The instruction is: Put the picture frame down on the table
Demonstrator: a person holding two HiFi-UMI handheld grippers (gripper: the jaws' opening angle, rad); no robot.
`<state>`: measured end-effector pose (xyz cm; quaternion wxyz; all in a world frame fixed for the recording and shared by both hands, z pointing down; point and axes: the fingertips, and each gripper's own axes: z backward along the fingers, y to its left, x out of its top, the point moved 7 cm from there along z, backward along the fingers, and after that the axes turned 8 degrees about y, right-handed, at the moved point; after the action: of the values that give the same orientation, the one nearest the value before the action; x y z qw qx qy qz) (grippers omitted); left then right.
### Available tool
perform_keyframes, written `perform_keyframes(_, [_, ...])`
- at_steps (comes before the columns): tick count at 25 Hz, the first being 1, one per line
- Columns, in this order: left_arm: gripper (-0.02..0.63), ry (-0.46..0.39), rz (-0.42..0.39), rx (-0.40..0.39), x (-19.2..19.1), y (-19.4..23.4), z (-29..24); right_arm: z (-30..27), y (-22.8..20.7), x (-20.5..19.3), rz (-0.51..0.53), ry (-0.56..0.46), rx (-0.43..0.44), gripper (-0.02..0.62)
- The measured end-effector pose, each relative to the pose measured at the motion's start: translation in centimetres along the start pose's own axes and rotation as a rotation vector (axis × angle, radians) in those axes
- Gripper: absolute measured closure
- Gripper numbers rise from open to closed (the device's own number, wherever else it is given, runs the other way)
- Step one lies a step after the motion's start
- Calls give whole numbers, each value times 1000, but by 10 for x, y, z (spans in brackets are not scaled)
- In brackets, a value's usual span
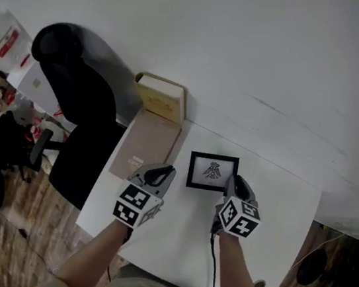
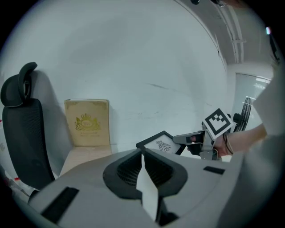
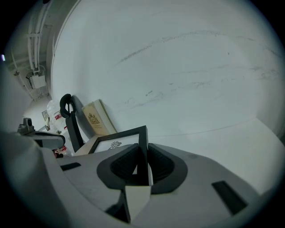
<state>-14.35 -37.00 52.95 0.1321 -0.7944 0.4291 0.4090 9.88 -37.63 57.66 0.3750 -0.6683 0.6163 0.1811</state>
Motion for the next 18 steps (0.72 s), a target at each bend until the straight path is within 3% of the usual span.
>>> perform_keyframes(6, [571, 72, -3, -69, -11, 26, -30, -40, 4, -14, -60, 61, -64, 508])
perform_keyframes(18, [571, 128, 34, -129, -26, 48, -57, -89, 5, -42, -90, 156, -159, 506])
